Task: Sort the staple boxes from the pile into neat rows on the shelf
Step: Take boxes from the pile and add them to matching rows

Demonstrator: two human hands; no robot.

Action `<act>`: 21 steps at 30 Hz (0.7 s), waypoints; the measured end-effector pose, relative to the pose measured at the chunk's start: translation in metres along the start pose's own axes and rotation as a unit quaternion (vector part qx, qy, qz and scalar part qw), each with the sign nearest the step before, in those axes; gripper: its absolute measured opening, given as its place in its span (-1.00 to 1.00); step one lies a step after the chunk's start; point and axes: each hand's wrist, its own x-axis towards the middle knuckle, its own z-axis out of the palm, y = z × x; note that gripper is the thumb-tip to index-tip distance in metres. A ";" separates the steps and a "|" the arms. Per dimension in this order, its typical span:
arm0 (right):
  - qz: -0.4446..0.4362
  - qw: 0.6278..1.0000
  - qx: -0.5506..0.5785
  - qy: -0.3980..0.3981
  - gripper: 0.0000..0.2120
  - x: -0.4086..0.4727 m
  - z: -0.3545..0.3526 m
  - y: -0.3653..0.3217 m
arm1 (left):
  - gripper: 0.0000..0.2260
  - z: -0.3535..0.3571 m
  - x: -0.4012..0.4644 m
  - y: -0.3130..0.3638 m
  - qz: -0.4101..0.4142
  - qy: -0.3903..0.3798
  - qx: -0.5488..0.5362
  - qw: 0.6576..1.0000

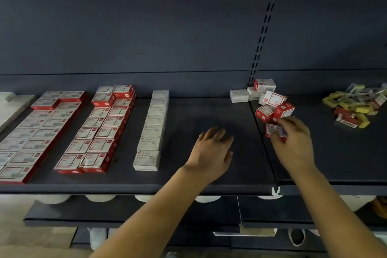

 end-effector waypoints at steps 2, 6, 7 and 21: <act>0.027 1.000 -0.014 -0.003 -0.73 0.004 -0.004 0.015 | -0.59 0.003 0.009 0.009 0.005 -0.006 0.000 1.000; 0.113 0.991 -0.055 -0.052 -0.60 0.010 -0.003 0.036 | -0.61 0.009 0.021 0.023 0.020 -0.022 0.010 1.000; 0.157 0.983 -0.055 -0.074 -0.50 0.011 -0.003 0.038 | -0.61 0.010 0.023 0.025 0.021 -0.026 0.010 0.999; 0.192 0.981 -0.004 -0.036 -0.65 0.007 0.003 0.058 | -0.64 0.015 0.023 0.020 0.035 -0.101 -0.005 0.994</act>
